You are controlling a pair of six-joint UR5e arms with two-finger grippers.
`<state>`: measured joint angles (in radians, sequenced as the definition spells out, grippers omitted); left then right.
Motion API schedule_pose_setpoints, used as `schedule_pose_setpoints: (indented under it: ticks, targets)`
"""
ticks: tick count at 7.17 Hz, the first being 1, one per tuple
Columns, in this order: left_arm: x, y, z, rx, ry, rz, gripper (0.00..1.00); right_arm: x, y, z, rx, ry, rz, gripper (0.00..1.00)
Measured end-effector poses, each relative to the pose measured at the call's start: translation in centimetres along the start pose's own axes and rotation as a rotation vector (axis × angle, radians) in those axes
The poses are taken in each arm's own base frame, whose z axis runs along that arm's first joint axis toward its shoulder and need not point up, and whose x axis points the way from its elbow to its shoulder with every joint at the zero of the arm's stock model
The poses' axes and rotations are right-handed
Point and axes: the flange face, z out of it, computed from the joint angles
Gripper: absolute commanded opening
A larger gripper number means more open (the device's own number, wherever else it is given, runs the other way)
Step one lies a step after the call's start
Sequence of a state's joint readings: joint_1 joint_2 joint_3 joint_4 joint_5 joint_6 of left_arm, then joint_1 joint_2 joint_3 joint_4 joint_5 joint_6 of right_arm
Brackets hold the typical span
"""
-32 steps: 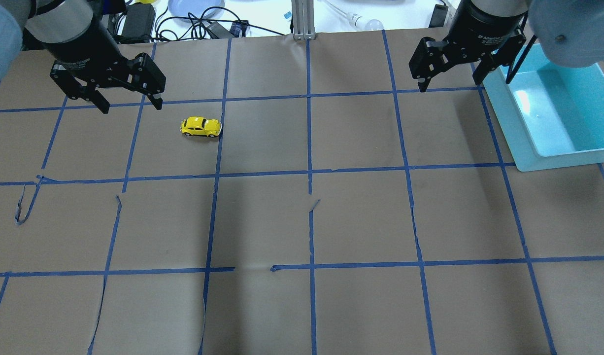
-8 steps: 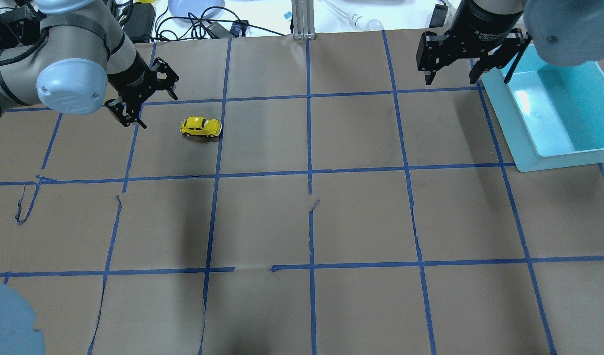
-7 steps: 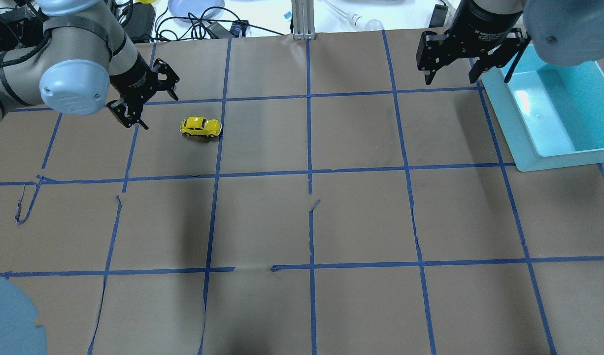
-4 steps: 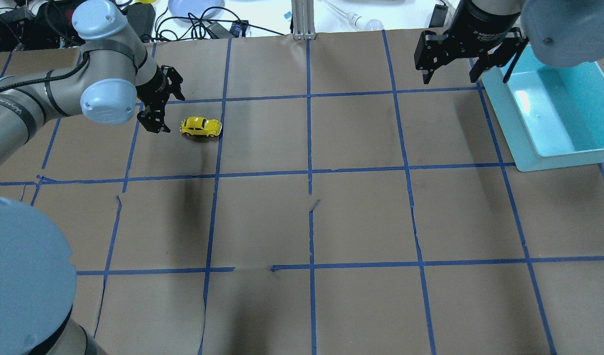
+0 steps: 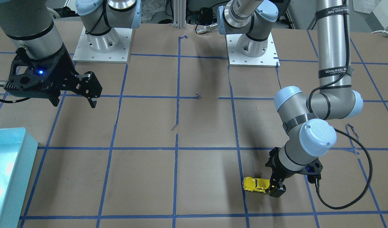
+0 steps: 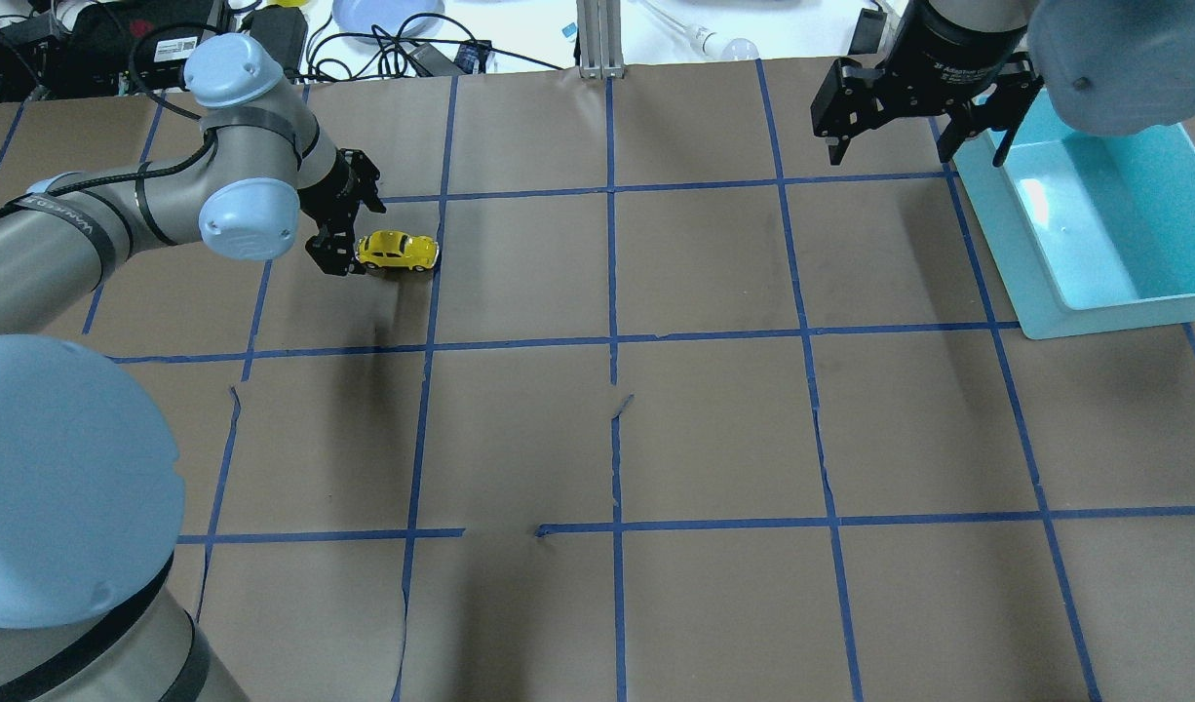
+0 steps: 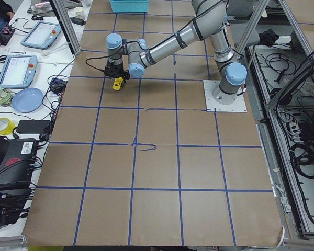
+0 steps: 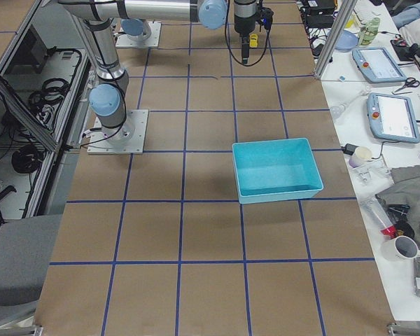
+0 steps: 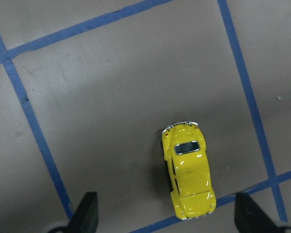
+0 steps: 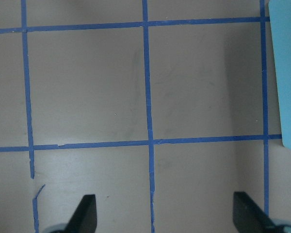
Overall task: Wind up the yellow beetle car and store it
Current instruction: 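Close the left gripper around the yellow car's body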
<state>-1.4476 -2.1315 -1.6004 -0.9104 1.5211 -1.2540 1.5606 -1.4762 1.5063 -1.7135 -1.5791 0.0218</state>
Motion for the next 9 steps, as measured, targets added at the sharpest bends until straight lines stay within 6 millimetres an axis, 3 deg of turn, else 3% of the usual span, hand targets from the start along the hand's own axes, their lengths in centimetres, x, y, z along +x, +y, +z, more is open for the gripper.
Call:
schedule_pose_setpoints:
  ticks: [1,3,4,5,6,7,8,9]
  targets:
    - [0.0,0.1,0.9,-0.005,-0.011,-0.002,1.00,0.0,0.0,0.0,0.000,0.002,-0.006,0.54]
    - [0.3,0.1,2.2,-0.006,-0.008,0.000,1.00,0.2,0.0,0.0,0.000,0.010,-0.035,0.74]
    - [0.4,0.0,2.7,-0.005,-0.001,0.000,1.00,0.2,0.0,0.0,0.001,0.012,-0.039,0.73]
    - [0.5,0.0,3.1,-0.004,0.000,-0.001,0.91,0.2,0.0,-0.1,0.002,0.013,-0.041,0.66]
    - [0.5,0.0,3.2,-0.003,0.001,-0.001,0.89,0.1,0.1,-0.1,0.002,0.014,-0.042,0.55]
    - [0.6,0.1,3.1,-0.002,0.003,0.001,0.88,0.1,0.0,-0.1,0.001,0.011,-0.042,0.56]
    - [0.6,0.2,2.9,-0.001,0.006,0.003,0.76,0.1,0.0,0.0,0.000,0.007,-0.041,0.64]
    - [0.6,0.4,2.6,0.000,0.011,0.003,0.40,0.1,0.0,0.0,0.000,0.007,-0.042,0.64]
